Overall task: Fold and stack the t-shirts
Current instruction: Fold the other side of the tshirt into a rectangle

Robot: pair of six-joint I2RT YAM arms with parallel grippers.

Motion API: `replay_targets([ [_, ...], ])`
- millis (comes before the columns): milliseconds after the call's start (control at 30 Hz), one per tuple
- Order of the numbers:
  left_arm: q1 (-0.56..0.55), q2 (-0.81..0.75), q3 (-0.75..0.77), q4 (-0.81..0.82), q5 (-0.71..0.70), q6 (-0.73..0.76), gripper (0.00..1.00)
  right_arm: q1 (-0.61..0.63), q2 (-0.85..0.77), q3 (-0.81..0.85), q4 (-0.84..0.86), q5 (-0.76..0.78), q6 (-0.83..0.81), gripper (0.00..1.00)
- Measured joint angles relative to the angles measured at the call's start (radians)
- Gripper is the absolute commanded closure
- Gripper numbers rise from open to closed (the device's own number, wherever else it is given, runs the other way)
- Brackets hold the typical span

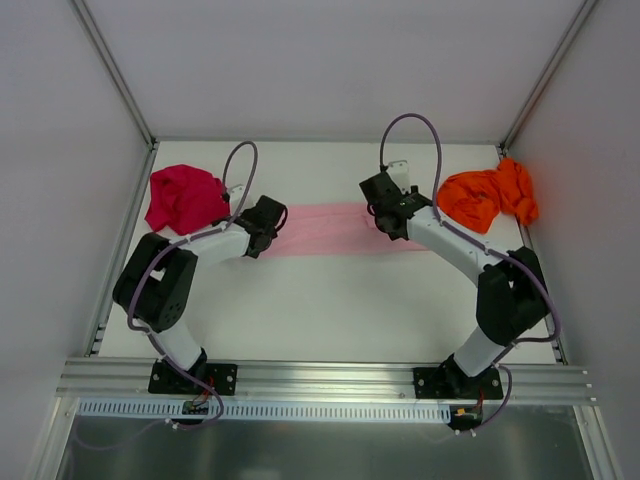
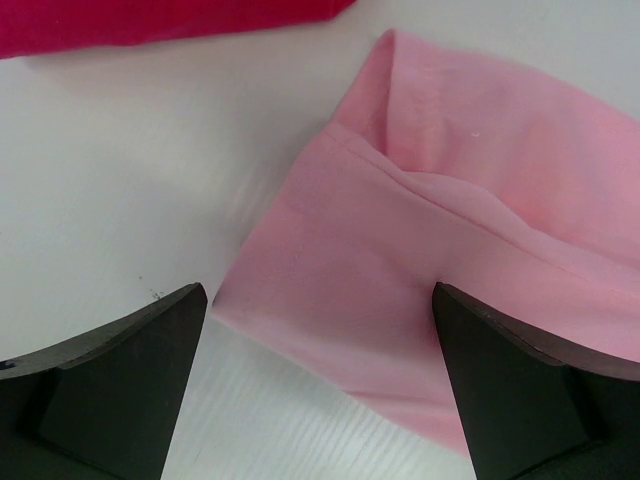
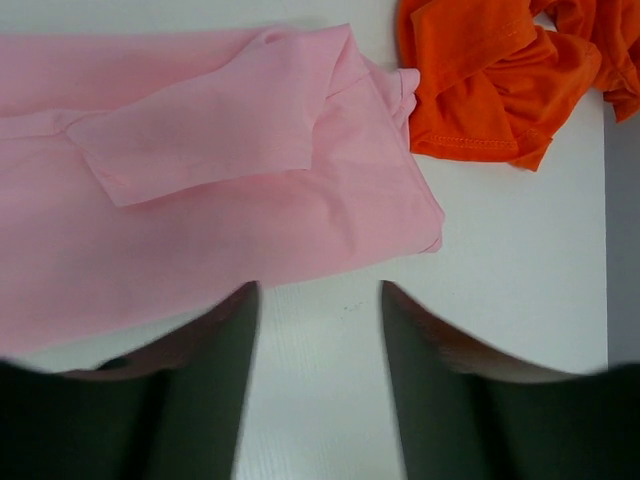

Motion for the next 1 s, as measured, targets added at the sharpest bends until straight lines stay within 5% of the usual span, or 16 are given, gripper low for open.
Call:
replay_targets([
  [33, -0.013, -0.015, -0.011, 0.0, 0.0, 0.009, 0.01, -0.001, 0.013, 0.0, 0.009, -0.004, 0.0, 0.72],
  [67, -0.024, -0.028, -0.012, 0.002, 0.001, 0.02, 0.01, -0.001, 0.029, -0.001, 0.019, -0.014, -0.002, 0.79],
  [300, -0.119, -0.124, -0.01, 0.08, -0.032, 0.117, 0.01, -0.003, 0.122, -0.002, 0.064, -0.086, -0.002, 0.95],
  [500, -0.153, -0.13, 0.003, 0.083, -0.072, 0.142, 0.01, -0.007, 0.141, 0.008, 0.066, -0.082, -0.009, 0.99],
  [1000, -0.178, 0.016, -0.002, 0.349, 0.175, 0.275, 0.01, -0.093, 0.249, 0.169, 0.06, -0.093, -0.027, 0.99],
])
